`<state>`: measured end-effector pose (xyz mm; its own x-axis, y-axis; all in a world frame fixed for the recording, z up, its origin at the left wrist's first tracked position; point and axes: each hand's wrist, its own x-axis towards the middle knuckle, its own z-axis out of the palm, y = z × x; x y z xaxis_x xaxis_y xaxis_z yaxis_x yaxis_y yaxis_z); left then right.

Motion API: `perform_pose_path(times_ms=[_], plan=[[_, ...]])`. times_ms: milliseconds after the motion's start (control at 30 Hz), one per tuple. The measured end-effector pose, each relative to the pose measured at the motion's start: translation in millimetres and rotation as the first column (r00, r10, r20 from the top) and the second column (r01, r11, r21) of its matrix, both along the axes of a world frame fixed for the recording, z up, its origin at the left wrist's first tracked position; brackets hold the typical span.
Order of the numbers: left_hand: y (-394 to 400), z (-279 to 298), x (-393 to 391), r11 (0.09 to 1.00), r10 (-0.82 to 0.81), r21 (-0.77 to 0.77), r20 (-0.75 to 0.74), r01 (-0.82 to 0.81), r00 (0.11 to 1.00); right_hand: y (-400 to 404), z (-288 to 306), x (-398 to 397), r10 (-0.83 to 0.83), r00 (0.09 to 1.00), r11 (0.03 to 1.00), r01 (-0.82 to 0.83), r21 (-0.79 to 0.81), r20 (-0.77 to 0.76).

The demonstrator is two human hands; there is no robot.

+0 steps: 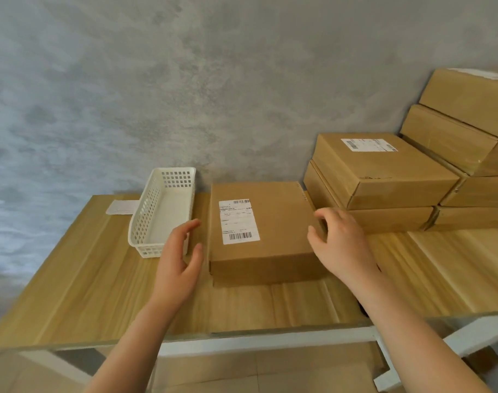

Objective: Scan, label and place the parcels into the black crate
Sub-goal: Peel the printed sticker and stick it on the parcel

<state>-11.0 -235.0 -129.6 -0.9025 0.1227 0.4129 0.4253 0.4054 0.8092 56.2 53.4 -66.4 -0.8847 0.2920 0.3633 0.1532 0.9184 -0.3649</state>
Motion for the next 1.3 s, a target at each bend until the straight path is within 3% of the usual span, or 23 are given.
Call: perform_pose_path(times_ms=[133,300,500,567,667,767,867,967,1133,1300], plan=[[-33.5,16.3,-30.3,0.997,0.053,-0.052,-0.08,-0.058,0.995,-54.9,13.6,-46.5,0.194,0.981,0.981,-0.194,-0.005,0.032],[-99.6,26.8,-87.5,0.981,0.154,-0.119,-0.026,-0.156,0.988,-130.7,7.6,-109.0,0.431,0.887,0.901,-0.433,-0.026,0.166],[-155.2,9.6,-152.2,0.961,0.274,-0.044,0.263,-0.272,0.925,-165.7,-17.8,-143.1,0.444,0.855,0.885,-0.466,0.021,0.269],[-162.9,-4.5,-168.0,0.951,0.289,-0.199,0.308,-0.236,0.906,-167.5,-24.8,-144.0,0.419,0.86,0.89,-0.453,0.058,0.29],[-166.6,-17.4,-187.5,0.855,0.276,-0.503,0.238,-0.124,0.931,-167.3,-26.4,-144.4,0.396,0.872,0.903,-0.426,0.048,0.286],[-161.1,-22.5,-202.1,0.731,0.225,-0.681,0.204,-0.027,0.953,-169.7,-24.1,-143.1,0.387,0.874,0.906,-0.42,0.055,0.295],[-154.4,-25.6,-209.8,0.609,0.227,-0.792,0.119,-0.046,0.967,-171.2,-22.8,-141.9,0.383,0.876,0.91,-0.413,0.045,0.292],[-153.0,-25.3,-216.0,0.544,0.212,-0.83,-0.001,-0.119,0.977,-169.9,-22.4,-142.2,0.385,0.878,0.911,-0.411,0.036,0.284],[-158.8,-25.5,-216.6,0.508,0.18,-0.835,-0.135,-0.21,0.974,-168.9,-25.3,-142.8,0.401,0.877,0.907,-0.421,0.019,0.264],[-160.8,-24.1,-211.6,0.643,0.335,-0.723,-0.029,-0.251,0.942,-168.1,-24.4,-141.8,0.413,0.875,0.904,-0.427,0.003,0.253]])
